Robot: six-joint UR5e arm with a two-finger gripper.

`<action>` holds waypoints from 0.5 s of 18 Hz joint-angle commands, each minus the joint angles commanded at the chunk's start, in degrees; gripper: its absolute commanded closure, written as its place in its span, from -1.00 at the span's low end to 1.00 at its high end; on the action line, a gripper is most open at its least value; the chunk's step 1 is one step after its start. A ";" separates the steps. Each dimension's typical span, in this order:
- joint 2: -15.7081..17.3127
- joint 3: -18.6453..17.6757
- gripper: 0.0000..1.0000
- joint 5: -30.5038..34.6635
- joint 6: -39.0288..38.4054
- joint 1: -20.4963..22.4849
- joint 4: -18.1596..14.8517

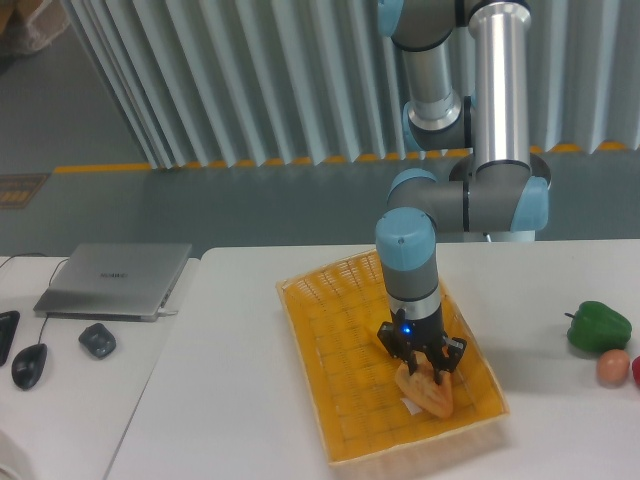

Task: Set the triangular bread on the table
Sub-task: 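Close the gripper on the triangular bread and lift it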

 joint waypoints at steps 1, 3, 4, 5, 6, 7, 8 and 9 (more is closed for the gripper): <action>0.26 0.00 0.44 -0.09 0.09 0.09 0.00; 0.88 0.09 0.44 -0.52 0.44 0.87 -0.78; 1.66 0.61 0.45 -1.48 1.40 1.75 -2.44; 2.02 1.14 0.45 -2.28 2.10 2.02 -3.59; 2.28 1.84 0.45 -2.72 4.29 2.72 -5.60; 2.81 2.80 0.45 -3.07 5.70 3.07 -7.28; 2.99 3.42 0.45 -2.99 6.32 3.16 -8.60; 3.69 3.95 0.46 -3.16 7.46 3.51 -9.14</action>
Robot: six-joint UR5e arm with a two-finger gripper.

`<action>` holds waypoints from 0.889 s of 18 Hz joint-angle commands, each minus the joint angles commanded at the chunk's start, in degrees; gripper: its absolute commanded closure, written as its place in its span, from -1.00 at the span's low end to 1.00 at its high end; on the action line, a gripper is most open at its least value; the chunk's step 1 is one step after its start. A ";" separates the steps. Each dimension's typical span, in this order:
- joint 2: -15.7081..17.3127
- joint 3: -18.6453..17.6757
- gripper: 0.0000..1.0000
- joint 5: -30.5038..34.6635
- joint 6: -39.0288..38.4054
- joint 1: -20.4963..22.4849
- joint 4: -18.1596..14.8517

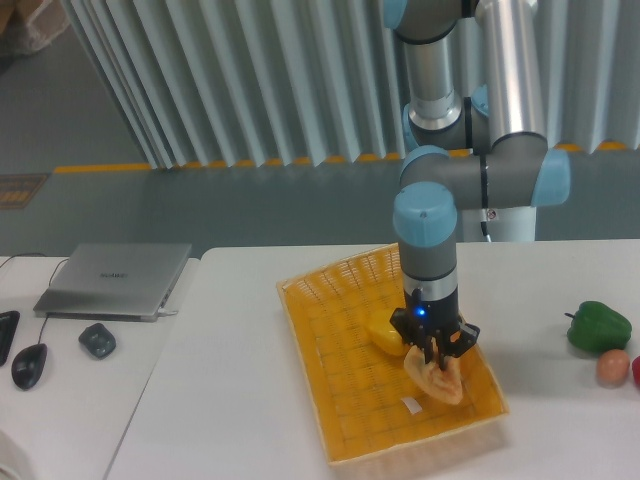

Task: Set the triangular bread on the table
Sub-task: 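Close the gripper on the triangular bread and lift it, then carry the bread out of the basket and lower it beside the green pepper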

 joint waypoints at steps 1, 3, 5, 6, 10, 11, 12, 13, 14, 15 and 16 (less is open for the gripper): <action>1.05 0.09 0.46 -1.31 1.14 0.61 -0.09; 2.73 0.27 0.46 -4.56 1.68 2.54 -1.31; 3.52 0.36 0.46 -4.84 5.35 3.51 -3.68; 4.22 0.44 0.46 -4.57 7.46 4.30 -5.00; 4.75 0.36 0.46 -4.48 21.15 7.56 -5.54; 4.75 0.27 0.46 -4.40 25.89 8.61 -5.63; 4.93 -0.17 0.46 -4.05 30.29 9.40 -5.54; 4.84 -0.43 0.45 -3.00 33.81 9.84 -5.19; 4.41 -0.43 0.45 -0.81 35.94 9.93 -4.93; 4.14 -0.35 0.45 1.99 36.92 10.02 -4.84; 3.35 -0.17 0.45 4.19 37.01 10.11 -3.80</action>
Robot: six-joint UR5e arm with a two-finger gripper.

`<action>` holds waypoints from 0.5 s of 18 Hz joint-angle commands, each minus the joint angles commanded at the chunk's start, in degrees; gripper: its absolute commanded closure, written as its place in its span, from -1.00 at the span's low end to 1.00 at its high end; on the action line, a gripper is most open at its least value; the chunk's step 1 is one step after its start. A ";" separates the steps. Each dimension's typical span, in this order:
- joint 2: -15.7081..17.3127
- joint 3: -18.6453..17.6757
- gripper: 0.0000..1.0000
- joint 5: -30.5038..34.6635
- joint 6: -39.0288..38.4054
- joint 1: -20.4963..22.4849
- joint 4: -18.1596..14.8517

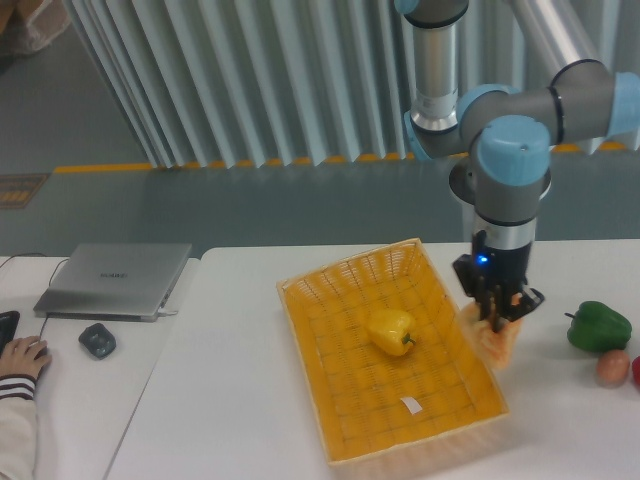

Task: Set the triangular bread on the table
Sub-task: 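Carry the bread out of the basket and lower it beside the green pepper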

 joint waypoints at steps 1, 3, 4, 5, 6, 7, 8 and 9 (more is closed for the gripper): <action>-0.27 -0.09 0.45 0.98 0.35 0.17 1.14; -0.71 -0.26 0.44 1.16 2.01 1.66 2.12; -0.80 -0.44 0.42 1.34 2.20 1.76 2.55; -1.15 -0.96 0.40 2.47 2.11 1.85 3.52; -1.67 -1.66 0.40 5.09 2.02 1.67 7.27; -1.68 -1.84 0.40 5.47 1.50 1.67 9.31; -1.68 -2.10 0.39 5.38 1.32 1.67 10.20; -1.76 -2.37 0.38 5.38 0.62 1.58 10.38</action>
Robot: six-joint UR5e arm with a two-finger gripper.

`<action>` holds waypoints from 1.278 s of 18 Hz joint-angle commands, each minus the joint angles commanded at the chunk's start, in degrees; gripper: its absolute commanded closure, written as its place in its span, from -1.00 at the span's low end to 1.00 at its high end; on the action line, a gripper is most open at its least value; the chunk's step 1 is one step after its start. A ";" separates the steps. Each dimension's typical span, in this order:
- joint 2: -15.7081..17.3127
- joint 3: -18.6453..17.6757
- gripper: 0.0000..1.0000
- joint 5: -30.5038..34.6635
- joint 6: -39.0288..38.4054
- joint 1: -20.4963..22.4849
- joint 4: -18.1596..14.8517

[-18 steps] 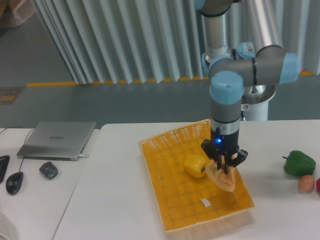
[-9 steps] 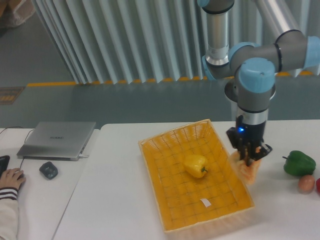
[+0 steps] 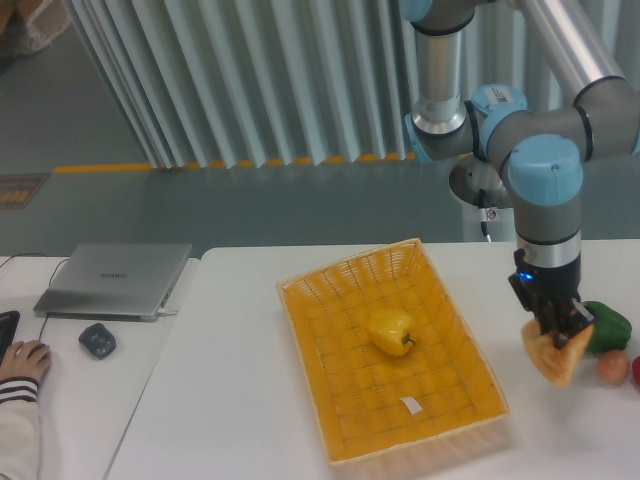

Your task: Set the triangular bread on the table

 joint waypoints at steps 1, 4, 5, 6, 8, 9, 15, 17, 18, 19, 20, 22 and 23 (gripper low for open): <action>-0.17 0.00 0.38 0.09 -0.62 -0.17 1.22; -0.97 -0.79 0.38 1.75 -0.89 -0.96 3.52; -0.97 -1.14 0.35 2.54 -1.06 -1.14 3.43; -0.97 -1.58 0.30 2.98 -1.06 -1.40 3.34; -0.97 -2.20 0.19 4.65 -0.97 -1.58 3.25; -1.05 -2.20 0.09 5.79 -1.06 -1.84 3.17; -1.06 -3.25 -1.00 6.68 -1.50 -2.55 3.17; -1.06 -3.34 -1.00 6.50 -1.50 -2.55 3.17; -1.14 -3.34 -1.00 6.50 -1.50 -2.55 3.17; -1.14 -3.34 -1.00 6.42 -1.59 -2.55 3.17; -1.06 -3.34 -1.00 6.07 -1.59 -2.55 3.17; -1.05 -3.34 -1.00 5.89 -1.50 -2.64 3.25; -1.14 -3.34 -1.00 5.45 -1.59 -3.16 3.34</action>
